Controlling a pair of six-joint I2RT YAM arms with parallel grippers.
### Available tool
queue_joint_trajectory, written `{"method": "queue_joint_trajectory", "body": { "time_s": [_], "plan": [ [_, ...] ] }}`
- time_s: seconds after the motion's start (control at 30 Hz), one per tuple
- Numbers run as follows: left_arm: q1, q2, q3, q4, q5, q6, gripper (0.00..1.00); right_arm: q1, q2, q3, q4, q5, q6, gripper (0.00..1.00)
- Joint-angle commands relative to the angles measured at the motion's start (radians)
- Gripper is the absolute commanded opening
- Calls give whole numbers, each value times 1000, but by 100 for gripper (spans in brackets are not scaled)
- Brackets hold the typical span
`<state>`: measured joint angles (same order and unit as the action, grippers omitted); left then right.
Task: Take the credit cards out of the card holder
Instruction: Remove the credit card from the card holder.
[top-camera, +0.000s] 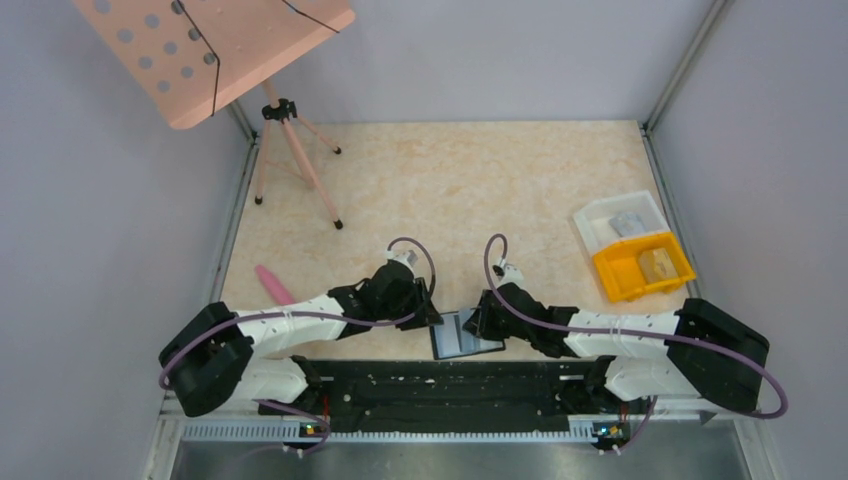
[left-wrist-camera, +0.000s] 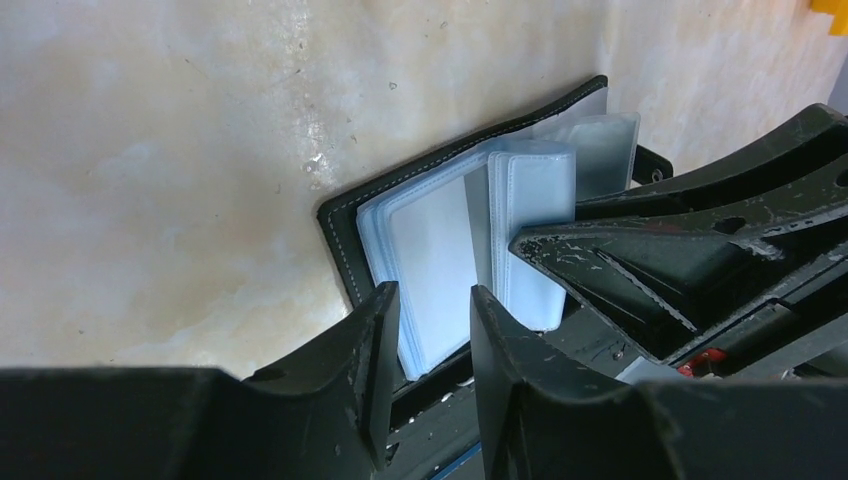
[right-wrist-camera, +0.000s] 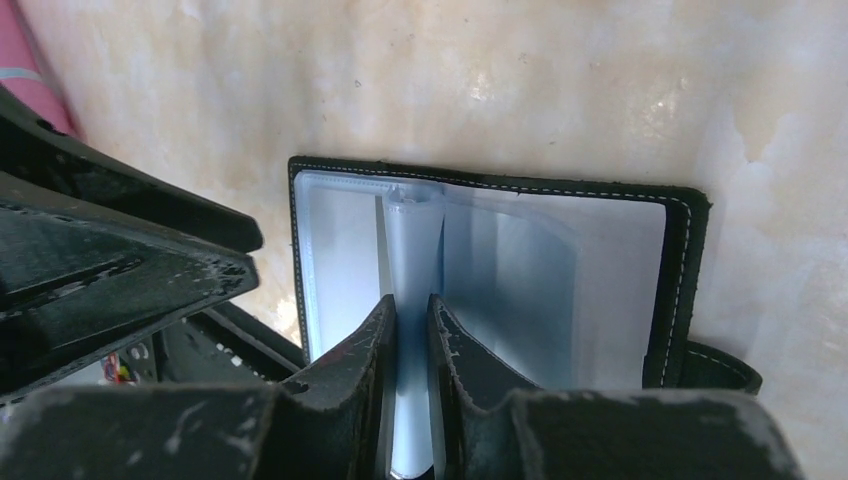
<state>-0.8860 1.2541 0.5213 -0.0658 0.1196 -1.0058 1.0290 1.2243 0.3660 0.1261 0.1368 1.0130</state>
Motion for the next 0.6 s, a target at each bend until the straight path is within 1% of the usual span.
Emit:
{"method": "queue_joint_trajectory", "body": {
  "time_s": [0.0,0.1,0.3,0.5,0.57],
  "plan": [
    [-8,28,19,58,12,-9,37,-22,-20,-16,115,-46,20,15],
    [-10,49,18,58,12,-7,36,-51,-19,-50,190,-100,35,14],
    [-14,84,52,41,-15,3,33,-56,-43,-86,240,-123,42,14],
    [-32,134,81,54,-8,-4,31,-60,-47,-108,297,-133,45,13],
    [-38,148,98,42,-9,-5,29,-62,-47,-117,329,-172,45,13]
  ]
}}
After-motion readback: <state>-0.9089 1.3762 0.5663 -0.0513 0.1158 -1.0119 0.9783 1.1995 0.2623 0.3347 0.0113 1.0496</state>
